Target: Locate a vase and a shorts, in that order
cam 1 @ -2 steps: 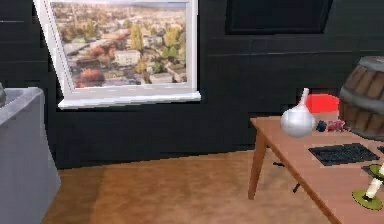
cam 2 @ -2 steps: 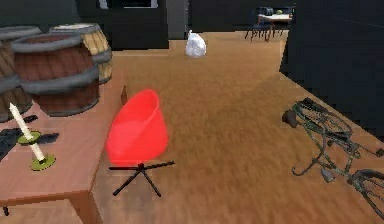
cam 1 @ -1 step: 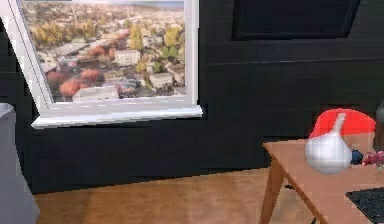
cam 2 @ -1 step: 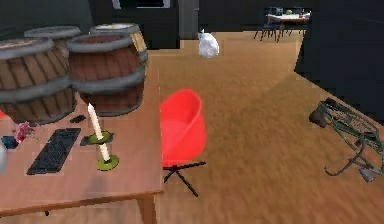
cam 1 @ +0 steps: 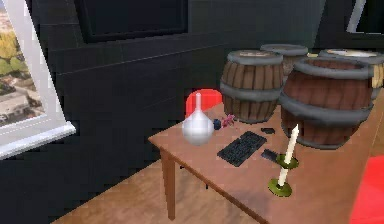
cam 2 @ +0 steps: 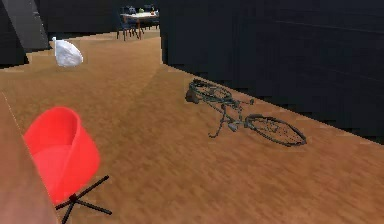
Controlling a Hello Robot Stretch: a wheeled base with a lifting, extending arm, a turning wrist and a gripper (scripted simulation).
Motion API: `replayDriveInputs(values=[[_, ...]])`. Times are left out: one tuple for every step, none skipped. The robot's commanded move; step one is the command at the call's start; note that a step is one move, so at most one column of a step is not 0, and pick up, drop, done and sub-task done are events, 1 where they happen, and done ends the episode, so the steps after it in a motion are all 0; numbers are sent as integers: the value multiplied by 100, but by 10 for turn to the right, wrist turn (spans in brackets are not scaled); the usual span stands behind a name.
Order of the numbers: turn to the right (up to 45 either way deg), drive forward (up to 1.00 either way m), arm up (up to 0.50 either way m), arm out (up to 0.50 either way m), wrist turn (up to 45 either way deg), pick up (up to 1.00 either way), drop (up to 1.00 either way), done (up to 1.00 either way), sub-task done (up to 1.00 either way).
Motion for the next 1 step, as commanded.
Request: replayDriveInputs(values=[[0, 0, 0, 0, 0, 0, 0, 0, 100]])
